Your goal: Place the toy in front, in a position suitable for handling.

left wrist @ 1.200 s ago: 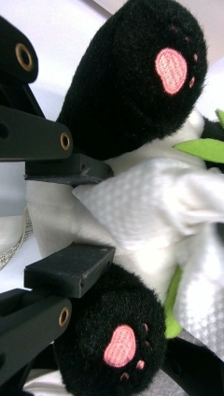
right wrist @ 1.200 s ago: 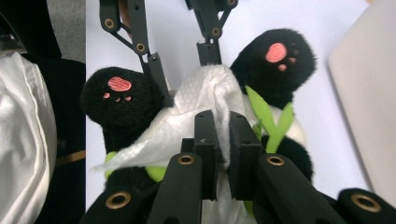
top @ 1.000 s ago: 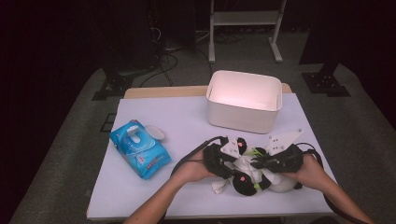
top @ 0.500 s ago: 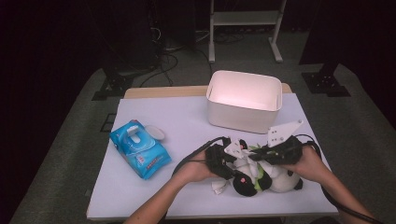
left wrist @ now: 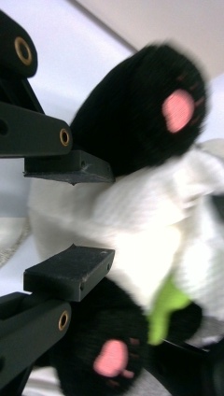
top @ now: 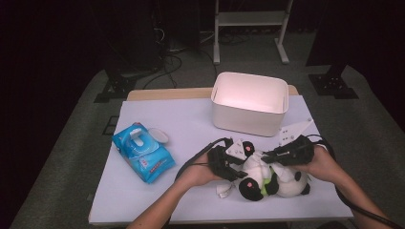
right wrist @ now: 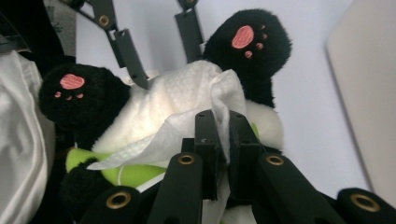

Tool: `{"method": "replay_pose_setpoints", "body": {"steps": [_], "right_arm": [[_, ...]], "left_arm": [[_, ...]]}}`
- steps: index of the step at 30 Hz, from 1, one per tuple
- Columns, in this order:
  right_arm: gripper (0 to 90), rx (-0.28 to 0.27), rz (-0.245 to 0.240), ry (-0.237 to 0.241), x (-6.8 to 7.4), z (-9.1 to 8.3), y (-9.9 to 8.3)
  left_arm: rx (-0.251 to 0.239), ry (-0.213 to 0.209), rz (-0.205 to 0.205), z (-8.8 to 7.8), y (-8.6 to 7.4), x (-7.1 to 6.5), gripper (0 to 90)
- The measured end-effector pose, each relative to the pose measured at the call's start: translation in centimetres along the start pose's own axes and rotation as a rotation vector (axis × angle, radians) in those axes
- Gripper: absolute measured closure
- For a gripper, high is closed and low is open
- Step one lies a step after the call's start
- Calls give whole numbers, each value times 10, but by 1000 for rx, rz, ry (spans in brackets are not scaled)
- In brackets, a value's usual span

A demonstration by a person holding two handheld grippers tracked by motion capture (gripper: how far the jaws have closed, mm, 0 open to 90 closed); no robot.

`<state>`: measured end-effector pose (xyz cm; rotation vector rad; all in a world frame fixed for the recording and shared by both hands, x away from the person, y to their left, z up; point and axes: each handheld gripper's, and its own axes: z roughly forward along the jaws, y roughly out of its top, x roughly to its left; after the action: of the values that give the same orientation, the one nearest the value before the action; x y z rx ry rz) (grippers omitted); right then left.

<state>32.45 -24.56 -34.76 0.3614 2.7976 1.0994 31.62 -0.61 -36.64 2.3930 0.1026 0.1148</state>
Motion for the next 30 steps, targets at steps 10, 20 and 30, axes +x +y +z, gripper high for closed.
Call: {"method": "replay_pose_setpoints", "body": {"steps": [10,20,30], "right_arm": [[838,18,-45,-15,3,1,11],[838,-4,26,-44,-16,-17,-6],[843,-59,74,-20,-4,-16,-28]], "left_arm": [[41,-9,25,9,3,-5,560],[47,-7,30,7,4,-3,557],[-2,14,-9,-16,6,4,547]]}}
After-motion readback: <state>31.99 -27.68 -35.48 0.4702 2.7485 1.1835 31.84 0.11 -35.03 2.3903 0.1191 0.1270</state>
